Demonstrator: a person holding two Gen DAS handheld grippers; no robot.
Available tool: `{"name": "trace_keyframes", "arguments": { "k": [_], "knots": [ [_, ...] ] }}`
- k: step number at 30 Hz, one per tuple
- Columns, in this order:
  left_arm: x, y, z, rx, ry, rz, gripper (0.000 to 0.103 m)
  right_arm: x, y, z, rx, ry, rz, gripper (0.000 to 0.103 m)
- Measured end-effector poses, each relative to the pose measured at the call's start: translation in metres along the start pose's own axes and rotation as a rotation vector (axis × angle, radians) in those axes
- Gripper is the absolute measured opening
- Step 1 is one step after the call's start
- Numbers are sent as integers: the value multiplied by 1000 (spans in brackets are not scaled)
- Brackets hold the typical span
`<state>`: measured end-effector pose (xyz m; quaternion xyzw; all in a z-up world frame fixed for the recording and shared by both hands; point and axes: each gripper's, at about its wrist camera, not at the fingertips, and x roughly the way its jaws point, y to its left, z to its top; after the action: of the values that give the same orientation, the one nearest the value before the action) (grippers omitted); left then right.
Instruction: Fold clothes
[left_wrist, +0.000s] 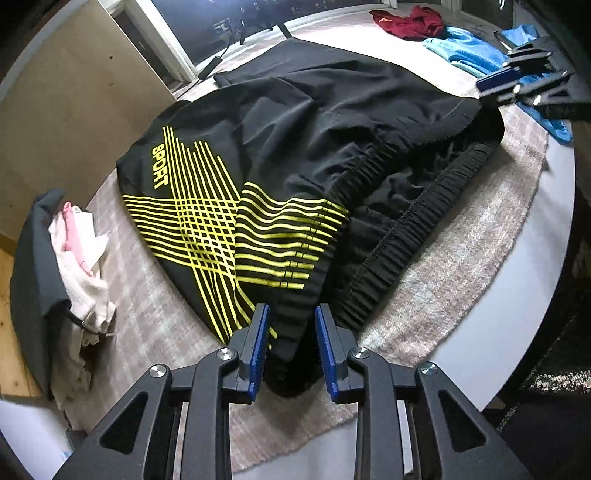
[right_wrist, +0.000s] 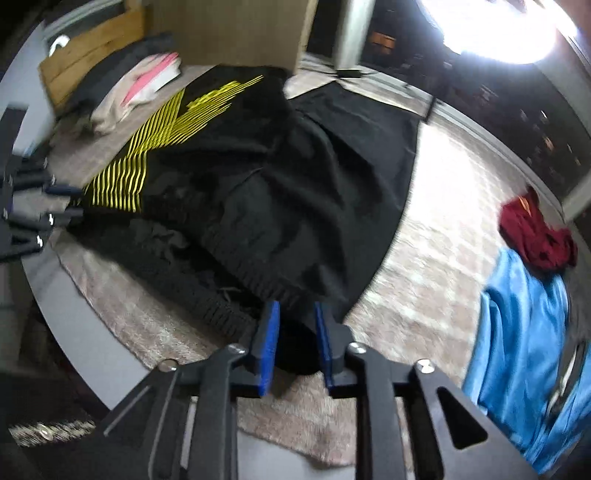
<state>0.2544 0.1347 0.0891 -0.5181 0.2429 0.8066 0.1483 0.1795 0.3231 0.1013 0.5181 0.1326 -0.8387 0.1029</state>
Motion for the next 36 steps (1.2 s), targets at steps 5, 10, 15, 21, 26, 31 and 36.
{"name": "trace_keyframes", "arguments": {
  "k": [5, 10, 15, 21, 26, 31, 36],
  "knots": [
    [8, 14, -1, -55, 24, -75, 3, 22, 6, 4, -98, 50, -11, 26],
    [6, 25, -1, -104, 24, -109, 0, 13, 16, 3, -168, 29, 40, 56],
    [-6, 25, -8, -100, 5, -148, 15, 24, 19, 3, -197, 47, 24, 56],
    [6, 1, -5, 25, 14, -60, 37, 34, 19, 2, -204, 68, 25, 55],
    [19, 8, 3, 28, 35, -85, 0, 35, 12, 6, -175, 85, 59, 26],
    [2, 25, 3, -32, 2, -130, 0, 23, -6, 12, -101, 77, 96, 14],
    [-22, 43, -5, -97, -14, -164, 0, 2, -9, 18, -88, 50, 109, 13]
  ]
}}
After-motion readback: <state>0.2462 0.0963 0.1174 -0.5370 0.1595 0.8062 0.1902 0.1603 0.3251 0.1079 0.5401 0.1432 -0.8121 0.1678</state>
